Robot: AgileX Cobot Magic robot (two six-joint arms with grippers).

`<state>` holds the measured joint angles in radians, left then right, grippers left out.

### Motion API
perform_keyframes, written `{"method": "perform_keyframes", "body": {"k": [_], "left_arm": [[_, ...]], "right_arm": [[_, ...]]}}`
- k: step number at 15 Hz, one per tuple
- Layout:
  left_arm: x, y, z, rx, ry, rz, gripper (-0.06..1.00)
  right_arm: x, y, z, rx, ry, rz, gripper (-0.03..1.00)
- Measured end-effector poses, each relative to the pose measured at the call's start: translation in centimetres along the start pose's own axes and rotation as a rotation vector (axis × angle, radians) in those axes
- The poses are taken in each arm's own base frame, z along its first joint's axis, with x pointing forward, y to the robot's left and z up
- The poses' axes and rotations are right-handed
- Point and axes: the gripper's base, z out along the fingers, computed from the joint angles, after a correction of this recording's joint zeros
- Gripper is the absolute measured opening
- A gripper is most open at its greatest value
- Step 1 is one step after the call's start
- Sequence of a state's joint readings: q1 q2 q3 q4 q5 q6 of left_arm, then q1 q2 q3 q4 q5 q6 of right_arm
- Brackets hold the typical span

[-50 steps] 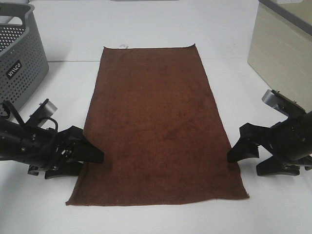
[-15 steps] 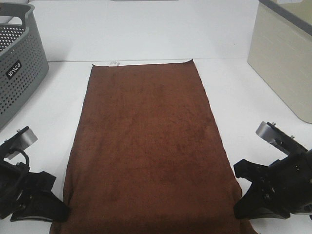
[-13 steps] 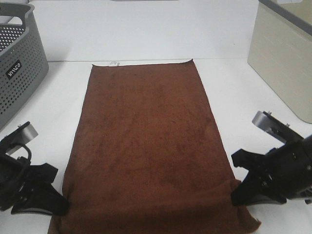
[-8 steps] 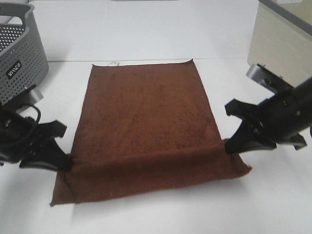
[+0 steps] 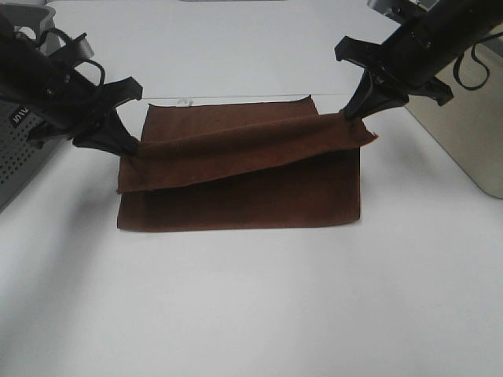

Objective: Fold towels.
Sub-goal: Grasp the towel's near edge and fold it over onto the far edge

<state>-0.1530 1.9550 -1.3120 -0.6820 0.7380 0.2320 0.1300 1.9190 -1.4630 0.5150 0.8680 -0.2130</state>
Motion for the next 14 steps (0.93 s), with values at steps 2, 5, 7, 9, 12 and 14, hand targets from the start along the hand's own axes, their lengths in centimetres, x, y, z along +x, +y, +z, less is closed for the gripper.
{"method": "perform_keyframes", "body": {"k": [2,5,7,9,12,14], "left_arm": [[-2.6,0.0,1.0,-0.019,-0.031,0.005,0.00],[-6.3,-0.4,2.5,-0.014,-0.096,0.008,0.00],[-8.9,-0.3,4.1,-0.006,-0.151,0.023,0.00],[-10.5,0.2,5.6,-0.010,-0.223,0.028,0.00],[-12.8,1.1,7.4,-0.024,-0.376,0.026,0.00],[-13.7,1.9,8.8,-0.025,-0.454,0.002,0.00]], "right_arm": [[-3.0,-0.2,0.9,0.003,-0.023,-0.017,0.00],[-7.1,-0.5,2.7,-0.004,-0.070,-0.044,0.00],[-9.6,-1.2,4.7,-0.002,-0.099,-0.067,0.00],[-11.0,-1.9,6.2,0.013,-0.128,-0.073,0.00],[-12.9,-2.9,8.0,0.046,-0.221,-0.095,0.00],[-13.5,-3.9,9.7,0.066,-0.268,-0.098,0.00]]}}
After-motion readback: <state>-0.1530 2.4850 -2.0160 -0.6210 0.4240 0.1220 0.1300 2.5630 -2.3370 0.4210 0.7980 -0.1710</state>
